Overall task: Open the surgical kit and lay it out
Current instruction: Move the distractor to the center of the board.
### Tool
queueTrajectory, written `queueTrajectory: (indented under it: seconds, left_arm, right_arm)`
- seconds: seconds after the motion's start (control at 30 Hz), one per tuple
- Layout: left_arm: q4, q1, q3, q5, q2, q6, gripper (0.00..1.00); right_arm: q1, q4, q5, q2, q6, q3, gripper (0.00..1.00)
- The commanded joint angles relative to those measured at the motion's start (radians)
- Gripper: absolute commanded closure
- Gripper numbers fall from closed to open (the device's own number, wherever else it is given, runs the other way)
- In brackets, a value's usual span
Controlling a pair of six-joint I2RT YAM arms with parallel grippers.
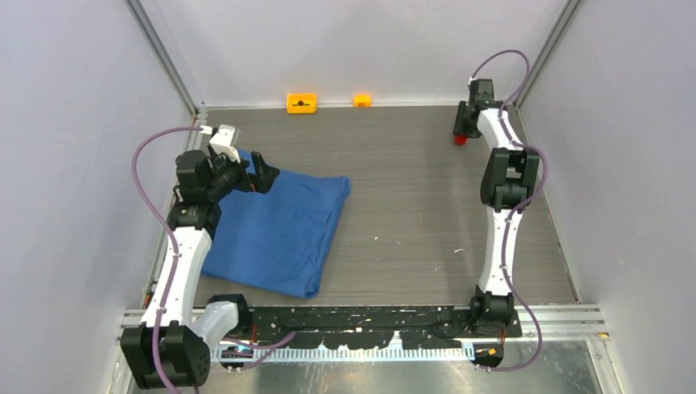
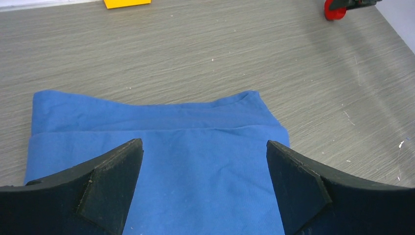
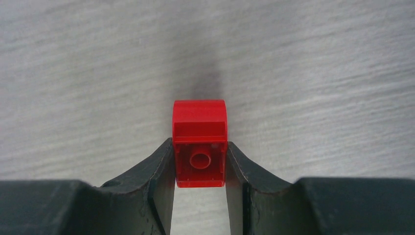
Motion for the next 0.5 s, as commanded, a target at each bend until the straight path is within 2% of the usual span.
queueTrajectory:
  seconds: [0.0,0.3,0.47]
  left_arm:
    - [0.006,0.009,0.026,-0.004,0.027,0.019,0.0]
    - [-0.01,0.011,0.046,-0.019,0.083,0.028,0.0]
    - [-0.01,0.011,0.051,-0.009,0.102,0.02,0.0]
  right_arm:
    - [-0.006,-0.038,0.022,0.101,0.103,0.127,0.74]
    - [0.001,-0.068,-0.014,0.169,0.235,0.252,0.7]
    - [0.011,-0.092,-0.029,0.162,0.278,0.254,0.6]
